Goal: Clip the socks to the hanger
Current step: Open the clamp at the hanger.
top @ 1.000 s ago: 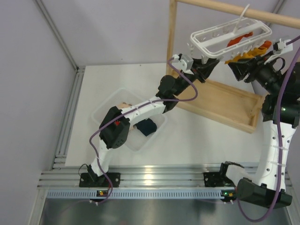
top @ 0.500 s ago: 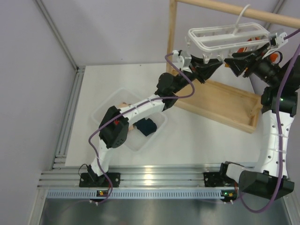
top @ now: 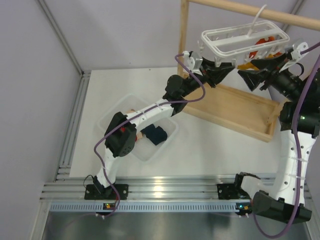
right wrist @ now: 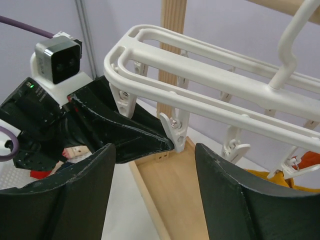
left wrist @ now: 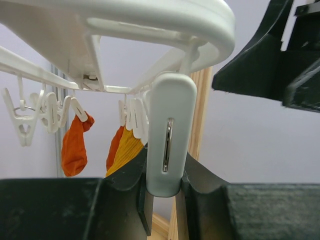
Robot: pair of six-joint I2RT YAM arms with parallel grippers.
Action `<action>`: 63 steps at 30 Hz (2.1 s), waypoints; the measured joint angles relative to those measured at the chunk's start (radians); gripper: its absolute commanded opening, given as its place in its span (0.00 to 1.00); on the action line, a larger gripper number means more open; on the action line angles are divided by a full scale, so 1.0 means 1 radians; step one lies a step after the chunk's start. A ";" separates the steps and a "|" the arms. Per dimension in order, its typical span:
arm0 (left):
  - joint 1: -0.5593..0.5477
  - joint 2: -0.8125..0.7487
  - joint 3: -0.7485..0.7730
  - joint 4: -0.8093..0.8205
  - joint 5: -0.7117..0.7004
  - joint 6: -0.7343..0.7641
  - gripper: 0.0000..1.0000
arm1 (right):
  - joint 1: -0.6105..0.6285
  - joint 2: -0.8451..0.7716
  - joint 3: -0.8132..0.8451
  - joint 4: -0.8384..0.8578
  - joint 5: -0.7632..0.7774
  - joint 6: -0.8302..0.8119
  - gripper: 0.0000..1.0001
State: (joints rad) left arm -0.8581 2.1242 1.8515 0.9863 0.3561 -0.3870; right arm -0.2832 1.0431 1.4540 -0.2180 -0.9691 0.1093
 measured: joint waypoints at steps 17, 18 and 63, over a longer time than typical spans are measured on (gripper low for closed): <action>0.014 0.002 0.000 -0.004 0.108 -0.004 0.00 | 0.015 0.064 -0.133 0.194 -0.012 0.015 0.63; 0.015 0.002 0.003 -0.006 0.113 -0.005 0.00 | 0.018 0.073 -0.137 0.213 -0.010 0.026 0.63; 0.053 0.011 -0.031 -0.035 0.054 -0.232 0.49 | 0.174 0.133 -0.116 0.334 0.096 0.283 0.00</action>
State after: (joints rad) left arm -0.8055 2.1357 1.8210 0.9508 0.4103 -0.6193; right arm -0.1093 1.1763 1.3384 0.1158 -0.8734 0.3920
